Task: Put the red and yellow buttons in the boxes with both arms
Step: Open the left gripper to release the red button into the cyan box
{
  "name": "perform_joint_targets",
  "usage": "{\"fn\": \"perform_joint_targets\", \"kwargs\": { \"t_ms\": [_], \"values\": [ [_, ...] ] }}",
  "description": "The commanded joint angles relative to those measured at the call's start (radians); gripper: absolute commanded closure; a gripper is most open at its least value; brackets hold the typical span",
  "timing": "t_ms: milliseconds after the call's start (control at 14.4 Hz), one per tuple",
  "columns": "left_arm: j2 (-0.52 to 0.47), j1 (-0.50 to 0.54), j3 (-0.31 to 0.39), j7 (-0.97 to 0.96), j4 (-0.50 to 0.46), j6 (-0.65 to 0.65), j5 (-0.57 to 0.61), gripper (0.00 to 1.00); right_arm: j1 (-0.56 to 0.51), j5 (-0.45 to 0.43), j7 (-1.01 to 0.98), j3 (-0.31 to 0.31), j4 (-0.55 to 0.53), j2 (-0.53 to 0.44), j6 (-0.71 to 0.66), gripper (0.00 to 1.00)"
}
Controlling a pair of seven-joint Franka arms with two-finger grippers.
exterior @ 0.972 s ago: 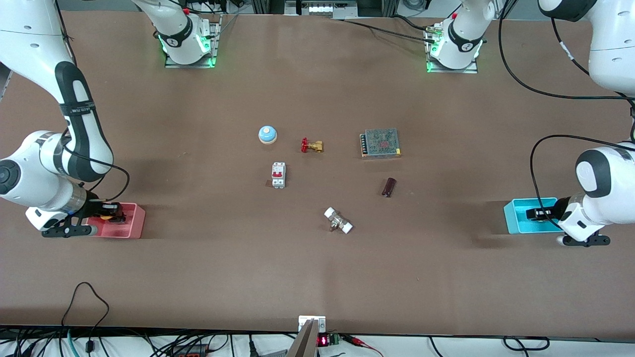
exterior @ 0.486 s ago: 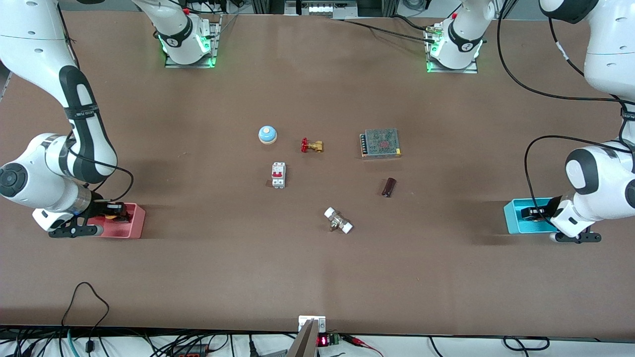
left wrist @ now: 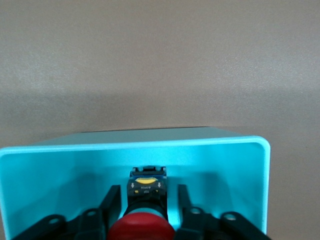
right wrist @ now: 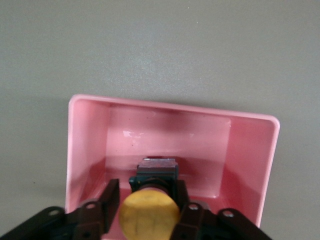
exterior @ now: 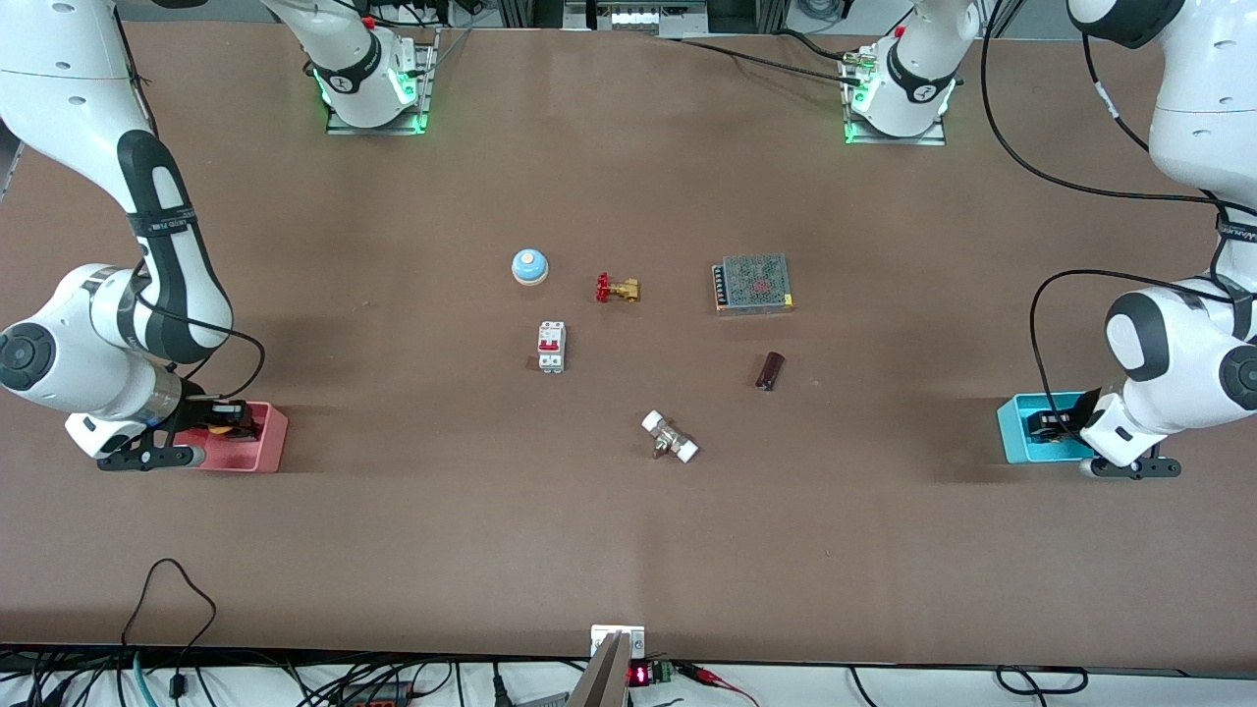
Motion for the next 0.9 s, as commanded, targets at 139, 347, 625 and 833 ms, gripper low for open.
{"fn": "perform_joint_targets", "kwargs": {
  "t_ms": [139, 347, 625, 833],
  "values": [
    [-0.046, 0.012, -0.013, 0.031, -0.018, -0.005, -0.021, 0.0, -0.008, 0.024, -0.042, 0.003, 0.011, 0.004, -0.001, 0.2],
    [-0.092, -0.001, -0.013, 0.024, 0.001, -0.095, -0.02, 0.0, -0.008, 0.024, -0.042, 0.003, 0.011, 0.002, -0.003, 0.2],
    [-0.173, -0.008, -0.017, 0.019, 0.019, -0.216, -0.012, 0.0, -0.003, 0.022, -0.044, 0.005, 0.005, 0.002, -0.01, 0.14],
    [-0.221, -0.034, -0.02, 0.013, 0.104, -0.405, -0.008, 0.0, -0.003, 0.007, -0.058, 0.004, 0.002, 0.002, -0.01, 0.11]
  ]
}}
